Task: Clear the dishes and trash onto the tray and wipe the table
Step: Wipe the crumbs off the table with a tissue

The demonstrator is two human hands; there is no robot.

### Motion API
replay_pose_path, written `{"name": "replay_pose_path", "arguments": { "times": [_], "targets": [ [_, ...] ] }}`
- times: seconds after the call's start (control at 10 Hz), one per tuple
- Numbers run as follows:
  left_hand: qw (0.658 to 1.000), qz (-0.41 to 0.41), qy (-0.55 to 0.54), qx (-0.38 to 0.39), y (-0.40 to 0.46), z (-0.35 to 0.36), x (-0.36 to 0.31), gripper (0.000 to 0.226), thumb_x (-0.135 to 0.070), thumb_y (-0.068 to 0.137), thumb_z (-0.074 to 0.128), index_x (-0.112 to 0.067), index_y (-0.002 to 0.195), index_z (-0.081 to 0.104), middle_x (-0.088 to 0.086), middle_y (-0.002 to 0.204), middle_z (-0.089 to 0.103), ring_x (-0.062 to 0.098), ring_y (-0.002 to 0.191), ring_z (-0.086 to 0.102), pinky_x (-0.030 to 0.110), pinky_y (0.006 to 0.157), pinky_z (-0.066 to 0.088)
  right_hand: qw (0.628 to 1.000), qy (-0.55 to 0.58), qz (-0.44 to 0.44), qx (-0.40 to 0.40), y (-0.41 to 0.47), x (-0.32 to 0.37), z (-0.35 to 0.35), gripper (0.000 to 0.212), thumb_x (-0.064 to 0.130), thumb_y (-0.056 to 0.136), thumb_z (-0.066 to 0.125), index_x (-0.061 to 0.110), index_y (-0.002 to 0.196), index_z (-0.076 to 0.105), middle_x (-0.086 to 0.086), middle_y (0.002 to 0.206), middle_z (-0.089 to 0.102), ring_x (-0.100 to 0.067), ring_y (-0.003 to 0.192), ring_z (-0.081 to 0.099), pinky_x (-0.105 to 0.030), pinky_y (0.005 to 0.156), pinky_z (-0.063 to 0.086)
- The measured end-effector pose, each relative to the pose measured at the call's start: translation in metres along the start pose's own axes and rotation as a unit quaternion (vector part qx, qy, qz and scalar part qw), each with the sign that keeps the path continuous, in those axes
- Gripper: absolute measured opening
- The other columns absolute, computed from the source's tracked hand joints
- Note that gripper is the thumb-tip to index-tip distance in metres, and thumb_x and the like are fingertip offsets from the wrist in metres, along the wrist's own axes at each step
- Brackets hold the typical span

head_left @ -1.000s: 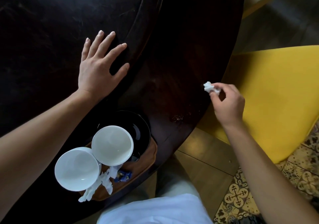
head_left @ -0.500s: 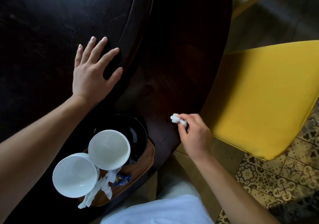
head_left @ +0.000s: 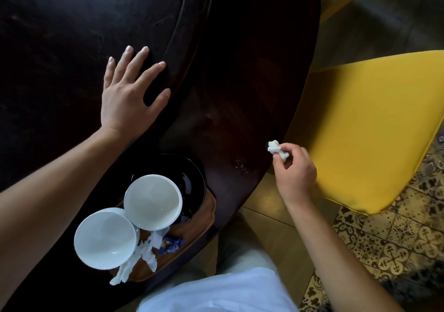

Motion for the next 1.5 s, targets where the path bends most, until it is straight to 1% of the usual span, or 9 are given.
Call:
{"name": "replay_pose_path", "arguments": {
  "times": [0.1,0.2,0.3,0.4,0.6,0.7,0.9,1.2,1.5],
  "targets": [
    [1.0,0.0,0.0,0.002,0.0,0.0,0.0,0.053,-0.049,0.102,0.056,-0.029,0.15,0.053,0.001,0.169,0.034,0.026,0.16,0.02,0.053,0.13,0.01,1.0,0.008,-0.017,0.025,-0.021,0.009,0.009,0.022,0.009,0.082,0.076,0.017,0.102,0.071,0.001,0.097,0.067,-0.019,0.08,0.063,-0.026,0.066,0.043],
    [1.0,-0.001,0.001,0.002,0.0,0.001,0.0,0.053,-0.049,0.102,0.056,-0.029,0.151,0.053,0.0,0.169,0.034,0.026,0.16,0.02,0.053,0.13,0.01,0.996,0.025,-0.075,0.052,-0.036,0.026,0.012,0.021,0.009,0.082,0.077,0.017,0.101,0.072,0.003,0.096,0.068,-0.017,0.083,0.064,-0.028,0.068,0.05],
    [1.0,-0.001,0.001,0.003,0.0,0.0,0.0,0.053,-0.049,0.102,0.056,-0.029,0.151,0.053,0.0,0.169,0.034,0.026,0.16,0.02,0.053,0.13,0.01,0.983,-0.002,-0.16,0.088,-0.044,0.037,0.012,0.02,0.012,0.085,0.077,0.015,0.104,0.074,0.003,0.097,0.069,-0.011,0.088,0.061,-0.015,0.072,0.044],
    [1.0,0.002,0.001,0.0,0.0,-0.001,0.001,0.052,-0.049,0.102,0.056,-0.028,0.15,0.054,0.001,0.168,0.034,0.026,0.16,0.02,0.053,0.13,0.01,0.972,-0.046,-0.198,0.116,-0.04,0.033,0.016,0.021,0.013,0.083,0.079,0.016,0.104,0.075,0.003,0.095,0.068,-0.014,0.087,0.061,-0.016,0.071,0.041],
    [1.0,0.0,0.001,0.0,-0.003,0.0,0.001,0.052,-0.049,0.102,0.057,-0.028,0.15,0.054,0.0,0.168,0.035,0.026,0.16,0.02,0.053,0.13,0.01,0.982,-0.056,-0.163,0.075,-0.009,0.027,0.012,0.016,0.018,0.085,0.078,0.016,0.101,0.075,0.004,0.091,0.067,-0.013,0.081,0.06,-0.014,0.069,0.032],
    [1.0,0.001,0.0,-0.002,-0.003,-0.001,0.001,0.052,-0.049,0.102,0.057,-0.028,0.15,0.054,0.0,0.168,0.035,0.026,0.16,0.021,0.053,0.13,0.01,0.982,-0.045,-0.171,0.072,-0.006,0.038,0.014,0.016,0.017,0.086,0.077,0.015,0.102,0.075,0.004,0.092,0.068,-0.011,0.082,0.059,-0.014,0.07,0.035],
    [1.0,0.0,0.001,0.004,-0.002,-0.001,0.0,0.053,-0.049,0.102,0.057,-0.028,0.15,0.054,0.001,0.169,0.034,0.027,0.16,0.02,0.052,0.13,0.009,0.959,-0.069,-0.229,0.149,-0.02,0.047,0.023,0.019,0.019,0.086,0.075,0.018,0.104,0.073,0.004,0.094,0.068,-0.015,0.087,0.062,-0.023,0.068,0.049],
    [1.0,-0.002,0.002,0.0,-0.001,-0.001,0.001,0.053,-0.048,0.102,0.057,-0.028,0.15,0.054,0.001,0.168,0.034,0.027,0.16,0.021,0.053,0.13,0.01,0.99,-0.038,-0.129,0.047,-0.005,0.011,-0.004,0.017,0.016,0.087,0.075,0.014,0.104,0.073,0.0,0.091,0.068,-0.017,0.074,0.059,-0.025,0.062,0.04],
    [1.0,-0.001,0.002,-0.001,-0.001,-0.001,0.0,0.053,-0.048,0.102,0.056,-0.028,0.151,0.054,0.001,0.168,0.034,0.026,0.16,0.02,0.052,0.13,0.009,0.984,-0.022,-0.144,0.1,-0.033,0.029,0.016,0.019,0.014,0.085,0.077,0.015,0.104,0.073,0.002,0.092,0.066,-0.014,0.079,0.06,-0.022,0.062,0.043]
  ]
}}
Point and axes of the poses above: each hand's wrist, its own y-axis towards the middle knuckle, its own z-axis out of the palm, x = y × z, the point moved 2 cm from there along y, towards the middle knuckle
